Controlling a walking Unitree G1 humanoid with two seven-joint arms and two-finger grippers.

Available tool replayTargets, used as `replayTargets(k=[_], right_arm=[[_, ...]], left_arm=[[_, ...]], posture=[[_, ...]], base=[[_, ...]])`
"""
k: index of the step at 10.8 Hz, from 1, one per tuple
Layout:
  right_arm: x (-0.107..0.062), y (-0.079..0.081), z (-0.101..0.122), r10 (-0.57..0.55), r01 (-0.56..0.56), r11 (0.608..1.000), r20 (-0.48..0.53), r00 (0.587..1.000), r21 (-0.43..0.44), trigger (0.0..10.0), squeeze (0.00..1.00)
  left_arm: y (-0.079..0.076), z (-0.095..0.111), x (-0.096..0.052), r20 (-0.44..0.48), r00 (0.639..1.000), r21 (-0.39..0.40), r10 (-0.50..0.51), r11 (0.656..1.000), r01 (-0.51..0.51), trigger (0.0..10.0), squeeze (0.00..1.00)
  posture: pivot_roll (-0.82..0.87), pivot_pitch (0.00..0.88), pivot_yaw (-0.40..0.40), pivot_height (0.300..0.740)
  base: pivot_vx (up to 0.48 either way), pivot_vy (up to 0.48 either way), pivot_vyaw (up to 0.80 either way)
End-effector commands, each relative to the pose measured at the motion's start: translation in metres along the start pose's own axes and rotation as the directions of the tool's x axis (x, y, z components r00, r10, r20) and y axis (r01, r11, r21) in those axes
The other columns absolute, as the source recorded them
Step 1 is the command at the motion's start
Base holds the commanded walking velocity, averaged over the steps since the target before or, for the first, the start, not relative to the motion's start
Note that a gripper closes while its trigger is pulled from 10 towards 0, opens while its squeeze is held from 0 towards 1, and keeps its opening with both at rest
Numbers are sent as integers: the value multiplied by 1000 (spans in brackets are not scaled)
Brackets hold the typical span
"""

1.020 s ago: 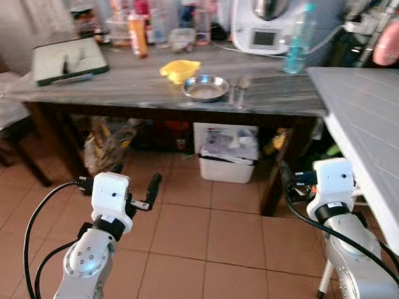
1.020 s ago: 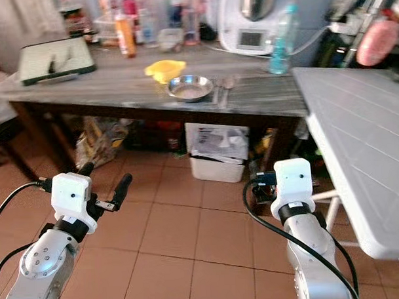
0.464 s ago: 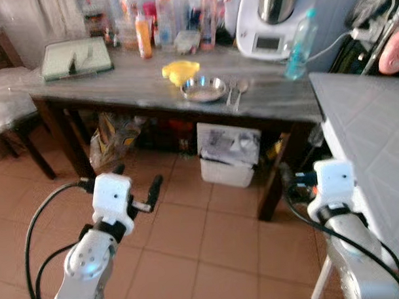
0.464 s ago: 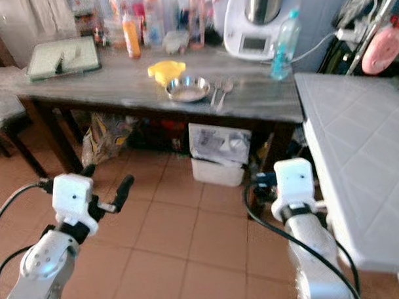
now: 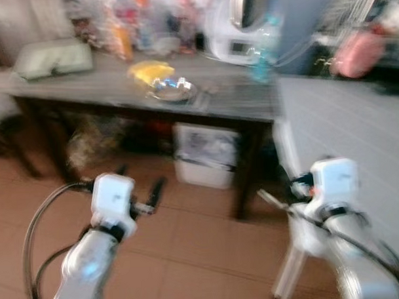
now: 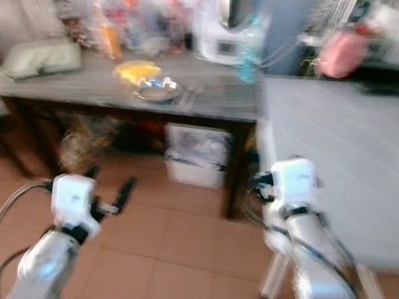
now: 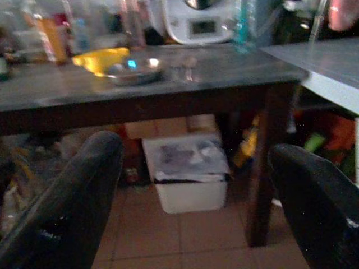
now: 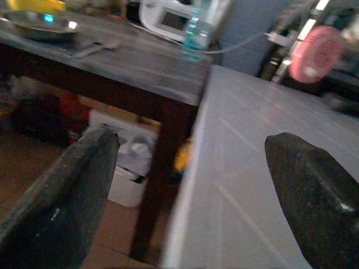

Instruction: Setting the table

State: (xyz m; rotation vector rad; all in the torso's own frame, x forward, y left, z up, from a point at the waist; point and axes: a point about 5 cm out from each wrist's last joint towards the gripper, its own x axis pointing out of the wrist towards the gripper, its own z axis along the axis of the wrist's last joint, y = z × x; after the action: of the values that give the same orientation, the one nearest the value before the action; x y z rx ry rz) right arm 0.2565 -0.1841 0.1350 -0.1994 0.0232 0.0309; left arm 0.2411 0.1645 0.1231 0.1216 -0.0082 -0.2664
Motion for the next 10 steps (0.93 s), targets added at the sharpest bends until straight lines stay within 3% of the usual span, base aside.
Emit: replayTargets(k=[1, 10], right_arm=[[0, -5, 5, -17, 17, 1000, 16, 1000, -12, 10000, 0], [7, -5, 10, -22, 23, 1000, 45, 999, -18, 10000, 0]], left_arm=[[-3, 5, 2, 23, 1000, -3, -11, 1000, 11, 10000, 0], [-8, 7, 10, 38, 999, -19, -5, 1000, 5, 10000, 0]], posture=[[59, 20, 13, 740], [62, 13, 15, 740]], base=[[0, -480, -800], [0, -432, 0]])
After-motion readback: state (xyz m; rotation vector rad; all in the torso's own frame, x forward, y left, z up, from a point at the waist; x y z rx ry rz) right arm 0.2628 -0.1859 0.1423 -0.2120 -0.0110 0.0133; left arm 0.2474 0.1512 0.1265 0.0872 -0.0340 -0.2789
